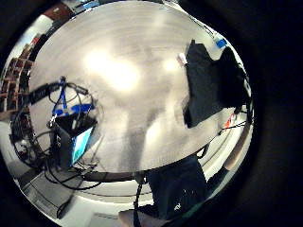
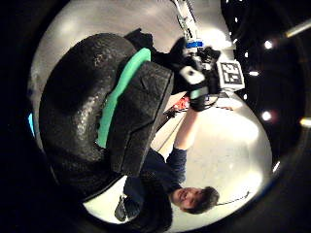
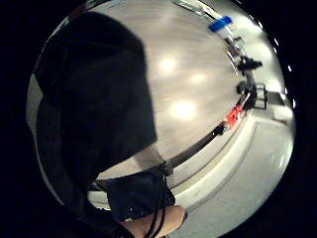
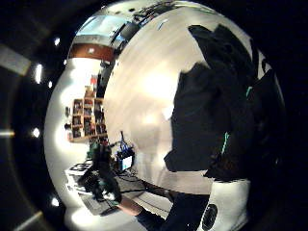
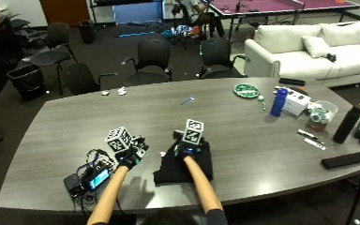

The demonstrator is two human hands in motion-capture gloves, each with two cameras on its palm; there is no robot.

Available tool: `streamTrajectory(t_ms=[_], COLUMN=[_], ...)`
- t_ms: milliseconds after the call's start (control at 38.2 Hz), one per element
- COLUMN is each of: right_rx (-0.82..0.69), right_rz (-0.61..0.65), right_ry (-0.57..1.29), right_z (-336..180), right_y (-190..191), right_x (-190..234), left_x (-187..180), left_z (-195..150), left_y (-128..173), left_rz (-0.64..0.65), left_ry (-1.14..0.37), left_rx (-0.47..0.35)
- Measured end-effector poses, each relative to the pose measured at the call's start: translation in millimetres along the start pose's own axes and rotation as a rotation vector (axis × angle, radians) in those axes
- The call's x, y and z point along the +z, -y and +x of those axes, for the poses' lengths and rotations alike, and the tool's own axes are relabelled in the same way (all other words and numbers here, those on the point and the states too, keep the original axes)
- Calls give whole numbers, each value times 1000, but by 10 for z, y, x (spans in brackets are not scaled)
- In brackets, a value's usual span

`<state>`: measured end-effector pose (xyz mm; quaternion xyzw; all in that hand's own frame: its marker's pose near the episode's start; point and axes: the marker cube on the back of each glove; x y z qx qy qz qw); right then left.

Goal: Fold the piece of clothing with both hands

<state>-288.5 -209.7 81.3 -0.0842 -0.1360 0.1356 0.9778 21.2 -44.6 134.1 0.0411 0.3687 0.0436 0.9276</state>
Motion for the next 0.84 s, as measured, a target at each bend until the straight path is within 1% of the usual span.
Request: streamTrajectory(t_ms=[26,52,79,131,209,262,366,445,602,733,837], right_rx=[-34,-68,-101,-163,-230,-229,-225,-236,-315,-303,-293], right_rz=[-37,-69,-97,-151,-235,-250,-160,-119,-12,44,74], right_ry=[-11,-18,-20,-8,43,72,93,94,129,130,127], right_z=[-195,-368,-514,-729,-917,-966,-955,-864,-545,-293,-199], right_y=[-41,-63,-75,-96,-174,-218,-241,-285,-178,-140,-176], right_x=[164,315,446,632,735,695,426,181,-191,-371,-460], left_x=[1,3,2,1,2,-12,-33,-58,-241,-389,-436], left_z=[-129,-240,-326,-448,-573,-631,-705,-715,-584,-478,-413], left_y=[-25,-53,-83,-122,-156,-182,-191,-181,-200,-198,-193], left_rz=[6,1,-7,-19,-32,-31,-22,-23,-2,27,41], left_ry=[40,68,85,96,88,86,69,62,104,140,153], left_rx=[-88,-153,-197,-235,-251,-258,-275,-291,-315,-317,-314])
